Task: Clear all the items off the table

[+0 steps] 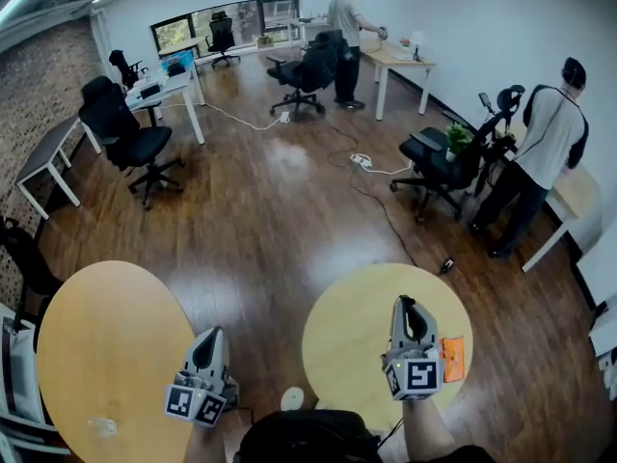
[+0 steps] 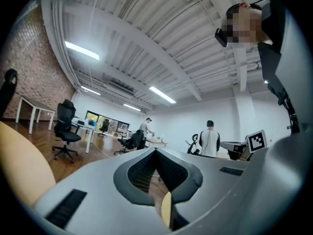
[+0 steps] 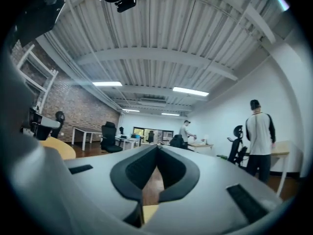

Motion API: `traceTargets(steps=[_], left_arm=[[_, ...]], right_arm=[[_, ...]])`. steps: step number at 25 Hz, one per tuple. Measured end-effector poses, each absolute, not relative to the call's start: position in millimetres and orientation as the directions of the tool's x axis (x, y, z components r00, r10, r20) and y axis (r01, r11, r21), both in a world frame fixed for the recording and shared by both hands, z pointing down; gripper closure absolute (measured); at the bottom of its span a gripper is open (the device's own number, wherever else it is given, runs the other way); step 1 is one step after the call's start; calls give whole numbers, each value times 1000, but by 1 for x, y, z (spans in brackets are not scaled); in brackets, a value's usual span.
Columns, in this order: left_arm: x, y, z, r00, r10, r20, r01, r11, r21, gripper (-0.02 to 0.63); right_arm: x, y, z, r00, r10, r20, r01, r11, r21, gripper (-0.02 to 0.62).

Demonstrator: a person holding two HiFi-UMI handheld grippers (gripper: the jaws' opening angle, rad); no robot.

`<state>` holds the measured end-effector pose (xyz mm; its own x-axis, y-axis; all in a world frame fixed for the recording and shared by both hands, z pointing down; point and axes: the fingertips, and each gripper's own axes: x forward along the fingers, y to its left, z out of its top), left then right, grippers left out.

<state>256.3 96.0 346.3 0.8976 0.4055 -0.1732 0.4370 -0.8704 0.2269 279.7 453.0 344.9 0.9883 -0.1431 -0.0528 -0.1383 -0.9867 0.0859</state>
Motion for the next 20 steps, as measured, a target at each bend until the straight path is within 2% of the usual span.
traceTargets(steps=[6, 10, 15, 20], left_arm=[[181, 12, 359, 985, 127, -120, 152, -960, 235, 604], [145, -31, 357, 992, -16, -127, 10, -980, 200, 604], [76, -90, 348, 971, -175, -162, -151, -977, 152, 604], [9, -160, 363, 950, -243, -197, -212, -963, 164, 604]], right_arm=[[306, 351, 366, 904, -428, -11, -427, -902, 66, 594], [319, 282, 365, 824, -567, -17, -565, -822, 68, 594], [289, 202, 343, 729, -684, -29, -678, -727, 114, 594], [244, 114, 340, 671, -740, -51, -732, -672, 114, 594]])
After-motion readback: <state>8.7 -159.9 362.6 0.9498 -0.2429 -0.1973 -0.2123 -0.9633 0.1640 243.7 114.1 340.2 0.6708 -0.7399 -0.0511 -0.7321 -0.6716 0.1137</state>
